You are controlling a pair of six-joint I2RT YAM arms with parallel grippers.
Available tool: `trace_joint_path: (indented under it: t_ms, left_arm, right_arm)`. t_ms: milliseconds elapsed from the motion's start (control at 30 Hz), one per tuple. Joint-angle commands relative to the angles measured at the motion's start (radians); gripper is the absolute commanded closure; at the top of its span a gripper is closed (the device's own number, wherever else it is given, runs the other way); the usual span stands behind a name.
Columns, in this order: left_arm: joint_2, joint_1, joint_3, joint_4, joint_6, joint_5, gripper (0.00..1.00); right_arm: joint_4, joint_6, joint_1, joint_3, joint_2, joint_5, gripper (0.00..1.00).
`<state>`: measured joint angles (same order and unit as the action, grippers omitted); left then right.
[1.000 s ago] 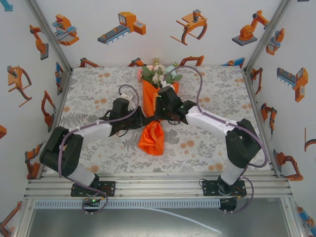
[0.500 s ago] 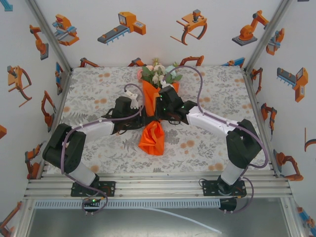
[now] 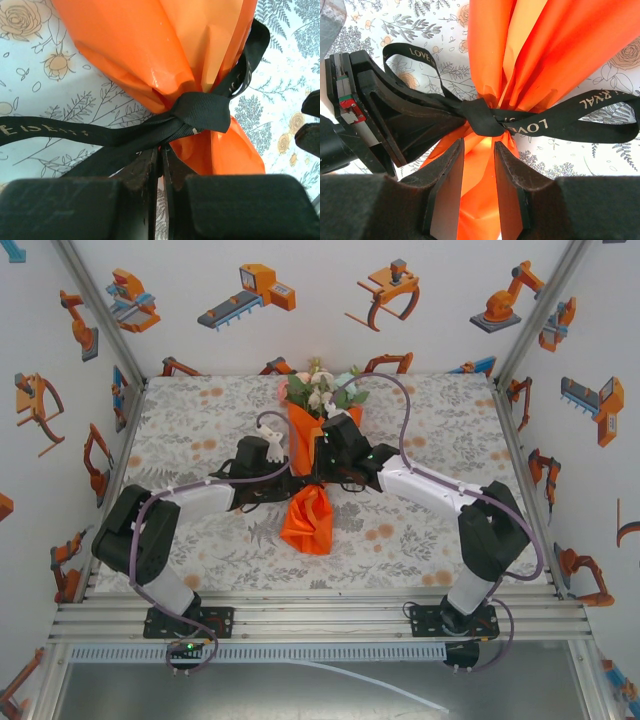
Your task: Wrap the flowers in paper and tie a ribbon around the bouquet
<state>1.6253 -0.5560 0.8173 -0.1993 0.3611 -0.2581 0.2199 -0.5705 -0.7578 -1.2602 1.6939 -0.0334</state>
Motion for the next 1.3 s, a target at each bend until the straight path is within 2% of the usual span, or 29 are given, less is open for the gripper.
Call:
trace_joint_path:
  t_ms: [0, 333, 567, 767, 1000, 1133, 1167, 1200, 1267]
  left_arm:
    - [-0.073, -0.002, 0.017, 0.062, -0.003, 0.014, 0.87]
    - [-0.199, 0.008, 0.026, 0.329, 0.039, 0.237, 0.92]
    - [-0.263, 0.051, -0.021, 0.473, 0.157, 0.355, 0.94]
    - [-0.328, 0.131, -0.09, 0.518, 0.213, 0.382, 0.94]
    - [-0.286, 0.203, -0.094, 0.597, 0.28, 0.412, 0.93]
    - [-0.284, 0.207, -0.109, 0.542, 0.266, 0.337, 0.82]
    - [-0.288, 0.207, -0.109, 0.543, 0.263, 0.335, 0.78]
    - [-0.297, 0.21, -0.105, 0.553, 0.266, 0.347, 0.74]
    - [-0.327, 0.23, -0.103, 0.564, 0.265, 0.349, 0.65]
  right_arm:
    - [-0.015, 0.014, 0.003, 0.013, -0.029, -0.002, 0.67]
    - [-0.035, 0.012, 0.005, 0.029, -0.029, 0.012, 0.67]
    - [-0.039, 0.016, 0.009, 0.036, -0.038, 0.003, 0.67]
    - [-0.034, 0.008, 0.019, 0.053, -0.052, -0.035, 0.66]
    - [-0.015, -0.033, 0.049, 0.08, -0.071, -0.071, 0.64]
    - [-0.012, 0.095, 0.072, 0.087, -0.074, -0.041, 0.53]
    - [0.001, 0.147, 0.086, 0.082, -0.077, -0.027, 0.48]
    - [0.005, 0.181, 0.112, 0.085, -0.079, 0.015, 0.44]
    - [0.002, 0.19, 0.172, 0.083, -0.077, 0.152, 0.43]
